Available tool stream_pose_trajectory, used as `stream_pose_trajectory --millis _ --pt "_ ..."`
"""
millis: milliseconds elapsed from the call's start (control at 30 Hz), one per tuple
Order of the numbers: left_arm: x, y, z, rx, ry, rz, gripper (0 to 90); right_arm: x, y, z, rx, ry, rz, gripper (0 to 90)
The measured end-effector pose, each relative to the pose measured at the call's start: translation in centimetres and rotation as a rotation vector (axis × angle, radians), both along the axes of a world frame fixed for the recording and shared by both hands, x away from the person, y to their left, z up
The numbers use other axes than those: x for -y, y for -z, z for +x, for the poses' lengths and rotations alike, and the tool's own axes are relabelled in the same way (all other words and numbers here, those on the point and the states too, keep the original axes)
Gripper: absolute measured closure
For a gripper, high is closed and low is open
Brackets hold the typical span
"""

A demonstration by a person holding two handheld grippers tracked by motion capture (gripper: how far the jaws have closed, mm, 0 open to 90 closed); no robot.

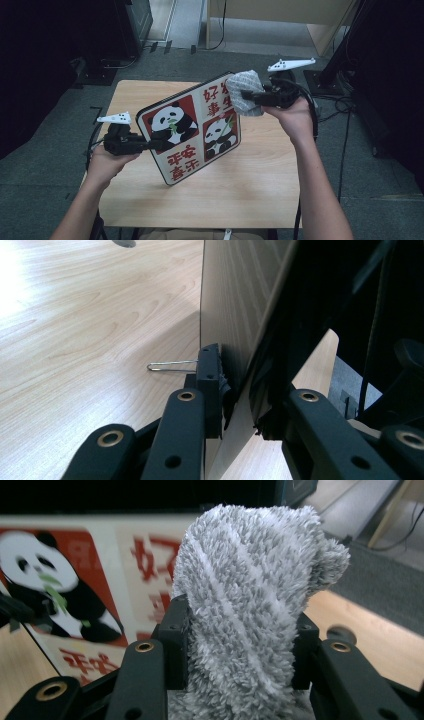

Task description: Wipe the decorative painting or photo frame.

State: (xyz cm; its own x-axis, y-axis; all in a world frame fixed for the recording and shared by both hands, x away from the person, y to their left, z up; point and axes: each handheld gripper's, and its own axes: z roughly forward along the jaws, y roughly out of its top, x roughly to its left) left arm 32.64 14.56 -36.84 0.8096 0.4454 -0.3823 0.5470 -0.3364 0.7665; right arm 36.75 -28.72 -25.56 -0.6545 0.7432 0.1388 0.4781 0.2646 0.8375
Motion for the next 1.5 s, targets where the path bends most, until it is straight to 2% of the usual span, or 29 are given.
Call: stream_pose_trajectory --millis 33,133,233,300,333,467,533,733,1000,1500 --pt "0.0 0.0 0.0 0.000 0.000 0.000 76.7 0.0 0.0 0.0 0.000 0.000 0.000 57.1" --pt "0.0 0.0 0.0 0.000 -0.003 -0.003 76.7 -0.5 -1.3 0.6 0.023 -0.004 -0.008 57.1" --pt "0.0 0.0 0.0 0.002 -0.001 -0.001 76.7 -1.1 -1.8 1.1 0.021 -0.003 -0.016 57.1" --pt "0.0 0.1 0.0 0.000 0.001 -0.005 76.6 -1.4 -1.5 1.2 0.018 -0.012 -0.028 57.1" --pt "-0.1 0.2 0.2 -0.014 0.009 -0.021 76.1 -1.4 -1.3 1.2 0.013 -0.009 -0.027 57.1" --pt "-0.1 0.2 0.3 -0.014 0.012 -0.021 76.0 -1.3 -0.9 1.3 0.009 -0.012 -0.016 57.1" --pt "-0.1 0.2 0.3 -0.010 0.011 -0.019 76.2 -1.2 -0.6 1.2 -0.010 -0.009 -0.011 57.1" --pt "-0.1 0.1 0.2 -0.004 0.010 -0.013 76.4 -1.1 0.3 1.1 -0.021 -0.021 -0.009 57.1" --pt "-0.1 0.0 0.1 0.001 0.000 0.002 76.9 -1.1 1.3 0.7 -0.021 -0.033 -0.017 56.9" --pt "0.0 -0.1 0.0 0.006 -0.004 0.009 77.2 -0.6 3.7 0.3 -0.044 -0.049 0.002 56.4"
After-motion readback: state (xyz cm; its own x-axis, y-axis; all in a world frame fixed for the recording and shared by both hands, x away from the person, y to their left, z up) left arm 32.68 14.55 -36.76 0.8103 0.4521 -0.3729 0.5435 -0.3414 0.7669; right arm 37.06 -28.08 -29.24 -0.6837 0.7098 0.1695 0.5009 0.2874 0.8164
